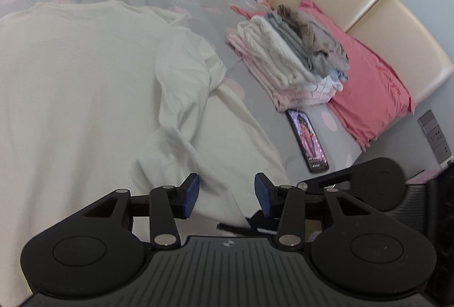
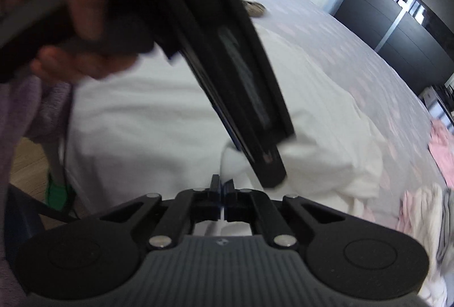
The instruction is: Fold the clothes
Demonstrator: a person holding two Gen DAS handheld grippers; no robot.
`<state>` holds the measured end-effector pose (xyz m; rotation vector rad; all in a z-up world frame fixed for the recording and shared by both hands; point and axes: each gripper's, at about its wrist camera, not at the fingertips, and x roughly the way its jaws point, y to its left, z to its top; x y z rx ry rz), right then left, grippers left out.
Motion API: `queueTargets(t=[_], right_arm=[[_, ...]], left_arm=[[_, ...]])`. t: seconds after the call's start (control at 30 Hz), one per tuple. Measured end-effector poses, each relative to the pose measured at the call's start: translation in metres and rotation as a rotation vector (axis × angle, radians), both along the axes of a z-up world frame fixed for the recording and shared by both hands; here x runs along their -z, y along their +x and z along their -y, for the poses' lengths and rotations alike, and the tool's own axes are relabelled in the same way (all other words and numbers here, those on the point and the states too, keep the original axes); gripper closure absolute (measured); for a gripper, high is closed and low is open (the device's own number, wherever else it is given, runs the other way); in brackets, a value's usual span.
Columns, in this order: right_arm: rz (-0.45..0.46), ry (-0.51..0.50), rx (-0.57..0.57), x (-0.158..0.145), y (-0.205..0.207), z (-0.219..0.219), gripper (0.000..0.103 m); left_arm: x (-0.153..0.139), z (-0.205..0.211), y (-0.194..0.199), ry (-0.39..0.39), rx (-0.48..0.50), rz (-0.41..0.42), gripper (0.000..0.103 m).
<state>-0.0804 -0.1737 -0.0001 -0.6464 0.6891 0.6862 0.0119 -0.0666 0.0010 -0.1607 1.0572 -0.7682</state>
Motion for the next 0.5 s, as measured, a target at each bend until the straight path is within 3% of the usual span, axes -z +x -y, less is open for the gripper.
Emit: queueTargets(t=[0.07, 0.17, 0.27, 0.37, 0.5], right_arm=[[0.004, 0.005, -0.036, -0.004, -0.007, -0.007, 0.101], [-0.009, 0.028, -0.054, -0.007, -0.01, -0.009, 0.099], [-0.046, 0.043, -0.039, -0.006, -0.007, -0.005, 0.091], [-0.078, 0.033, -0.023, -0.003, -0.007, -0.002, 0.069], [-0.106, 0.001, -0.02, 0.004, -0.006, 0.0, 0.065]], left_arm=[[0.003, -0.001, 0.0, 0.026, 0.008, -0.012, 0.088], [0.009, -0.008, 0.001, 0.082, 0.0, -0.002, 0.101], [0.014, -0.019, 0.003, 0.145, -0.038, 0.029, 0.103], [0.018, -0.033, 0.009, 0.217, -0.098, 0.064, 0.103], [0.022, -0.053, 0.016, 0.254, -0.18, 0.068, 0.103]])
